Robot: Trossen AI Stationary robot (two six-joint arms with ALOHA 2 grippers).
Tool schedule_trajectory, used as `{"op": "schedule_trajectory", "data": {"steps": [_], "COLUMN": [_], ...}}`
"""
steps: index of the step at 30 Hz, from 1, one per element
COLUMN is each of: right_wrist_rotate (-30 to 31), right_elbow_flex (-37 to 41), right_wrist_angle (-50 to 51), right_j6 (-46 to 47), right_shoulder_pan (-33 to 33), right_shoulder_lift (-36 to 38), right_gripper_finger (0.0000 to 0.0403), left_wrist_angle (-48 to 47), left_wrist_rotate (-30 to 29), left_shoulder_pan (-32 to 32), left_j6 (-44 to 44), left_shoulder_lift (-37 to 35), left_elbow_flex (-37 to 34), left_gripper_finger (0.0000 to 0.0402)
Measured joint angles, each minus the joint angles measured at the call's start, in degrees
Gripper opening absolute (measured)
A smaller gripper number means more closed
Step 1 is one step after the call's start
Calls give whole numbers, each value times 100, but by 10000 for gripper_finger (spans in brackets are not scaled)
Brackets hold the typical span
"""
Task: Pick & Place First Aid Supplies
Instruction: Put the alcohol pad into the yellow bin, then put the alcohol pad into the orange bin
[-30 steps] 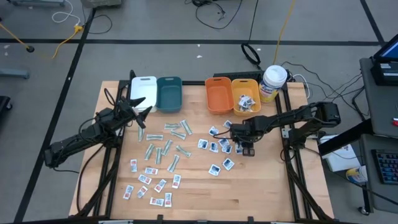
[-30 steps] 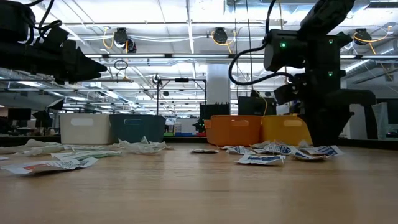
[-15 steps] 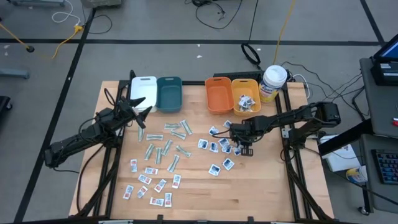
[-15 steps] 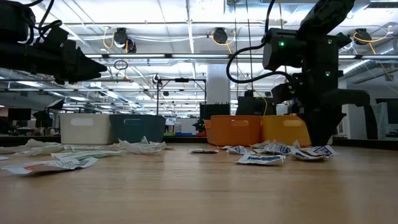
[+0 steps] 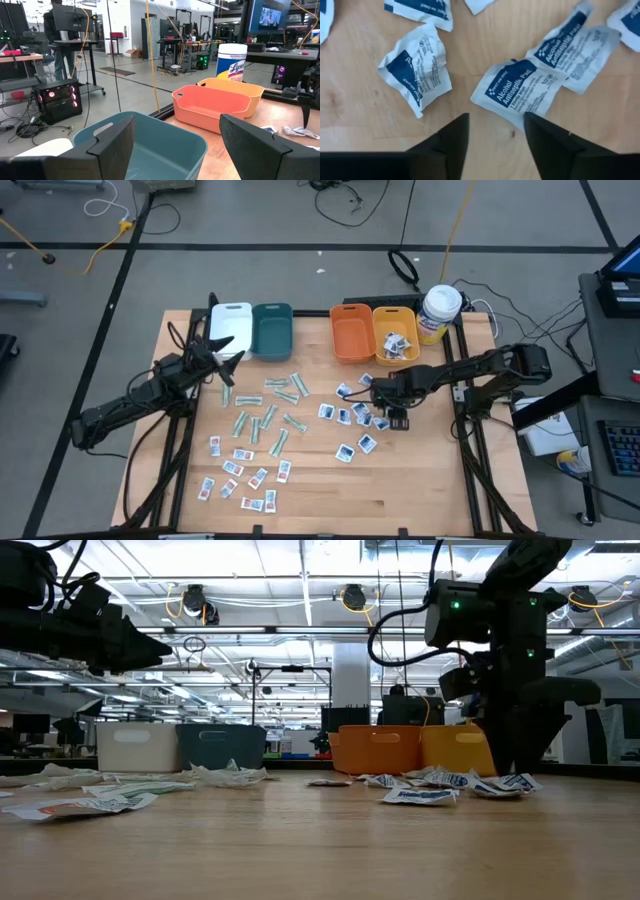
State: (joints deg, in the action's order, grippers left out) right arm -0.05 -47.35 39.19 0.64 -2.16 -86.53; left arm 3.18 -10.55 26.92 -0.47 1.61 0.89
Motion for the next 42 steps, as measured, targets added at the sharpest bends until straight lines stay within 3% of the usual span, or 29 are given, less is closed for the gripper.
{"op": "schedule_trajectory", "data": {"steps": [6,13,18,23,31,37,42], "right_wrist_rotate": [10,136,-90,-145,-164,-169,-163], "right_elbow_flex": [0,0,-28,-26,-15,-128,-743], "right_wrist_angle": [-23,-419,-429,-429,-530,-123,548], "right_j6": [-236,-296,-320,-686,-758,-708,-771], "right_shoulder_pan": [-2,1,-6,-4,-14,-16,-38], "right_shoulder_lift": [-10,-109,-398,-500,-506,-284,-189], "right_gripper_finger": [214,199,181,145,11,12,6], "left_wrist_angle": [0,0,0,0,0,0,4], "left_wrist_rotate": [0,0,0,0,1,2,1], "left_shoulder_pan": [-1,0,0,-1,-1,0,-2], "left_j6": [1,1,0,1,0,1,1], "left_shoulder_lift": [-1,0,0,0,-1,-1,-2], "left_elbow_flex": [-1,-1,0,0,0,0,-1], "left_gripper_finger": [296,296,296,296,296,296,296]}}
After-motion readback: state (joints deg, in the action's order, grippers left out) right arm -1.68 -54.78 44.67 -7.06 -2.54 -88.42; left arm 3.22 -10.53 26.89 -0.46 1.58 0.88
